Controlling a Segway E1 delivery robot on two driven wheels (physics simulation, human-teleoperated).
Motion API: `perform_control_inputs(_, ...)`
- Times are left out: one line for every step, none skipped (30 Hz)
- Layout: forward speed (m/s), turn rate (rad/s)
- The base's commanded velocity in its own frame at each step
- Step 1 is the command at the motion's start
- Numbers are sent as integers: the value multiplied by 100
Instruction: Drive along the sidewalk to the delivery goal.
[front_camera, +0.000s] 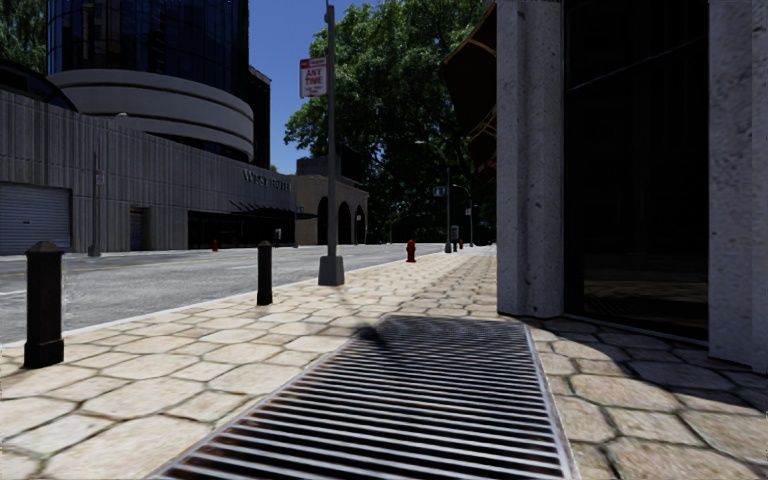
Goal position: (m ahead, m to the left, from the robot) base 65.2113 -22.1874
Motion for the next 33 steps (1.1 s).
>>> perform_control_inputs(200, 0)
perform_control_inputs(200, 0)
perform_control_inputs(200, 0)
perform_control_inputs(200, 0)
perform_control_inputs(200, 0)
perform_control_inputs(200, 0)
perform_control_inputs(200, 0)
perform_control_inputs(200, 0)
perform_control_inputs(200, 0)
perform_control_inputs(200, 0)
perform_control_inputs(200, 0)
perform_control_inputs(200, 0)
perform_control_inputs(200, 0)
perform_control_inputs(200, 0)
perform_control_inputs(200, 0)
perform_control_inputs(200, 0)
perform_control_inputs(200, 0)
perform_control_inputs(200, 0)
perform_control_inputs(200, 0)
perform_control_inputs(200, 0)
perform_control_inputs(200, 0)
perform_control_inputs(200, 0)
perform_control_inputs(200, 0)
perform_control_inputs(200, 0)
perform_control_inputs(200, 0)
perform_control_inputs(200, 0)
perform_control_inputs(200, 0)
perform_control_inputs(200, 0)
perform_control_inputs(200, -10)
perform_control_inputs(200, -10)
perform_control_inputs(200, -23)
perform_control_inputs(200, -27)
perform_control_inputs(200, -28)
